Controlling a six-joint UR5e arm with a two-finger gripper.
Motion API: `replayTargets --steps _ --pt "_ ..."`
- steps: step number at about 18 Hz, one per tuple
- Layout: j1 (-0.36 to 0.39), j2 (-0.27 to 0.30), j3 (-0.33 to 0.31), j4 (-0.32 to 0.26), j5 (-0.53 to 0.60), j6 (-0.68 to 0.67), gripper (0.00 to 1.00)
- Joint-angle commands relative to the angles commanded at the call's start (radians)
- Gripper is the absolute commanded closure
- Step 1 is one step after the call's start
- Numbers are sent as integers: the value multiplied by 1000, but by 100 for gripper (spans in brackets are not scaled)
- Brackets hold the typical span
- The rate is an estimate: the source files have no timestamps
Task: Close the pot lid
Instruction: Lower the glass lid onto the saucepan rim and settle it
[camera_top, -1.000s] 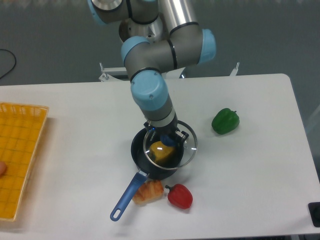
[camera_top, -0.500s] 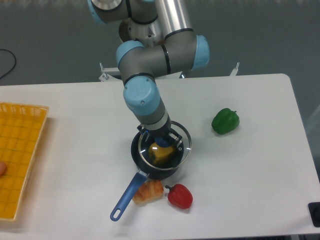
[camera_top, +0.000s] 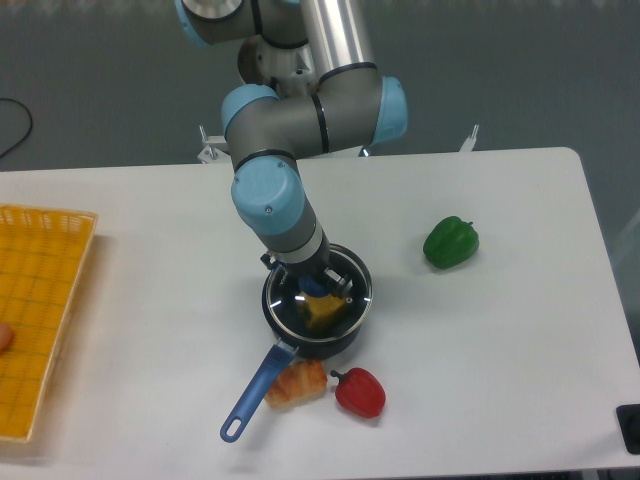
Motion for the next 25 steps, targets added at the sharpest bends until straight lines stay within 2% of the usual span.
replayTargets --steps 18,19,20,21,25 --pt "-12 -18 6 9 2 -32 51" --pt "-12 -17 5 9 0 -32 47" --pt "-12 -17 9 9 0 -20 5" --pt "-12 -17 11 9 0 -18 0" --pt "-11 -26 17 8 17 15 0"
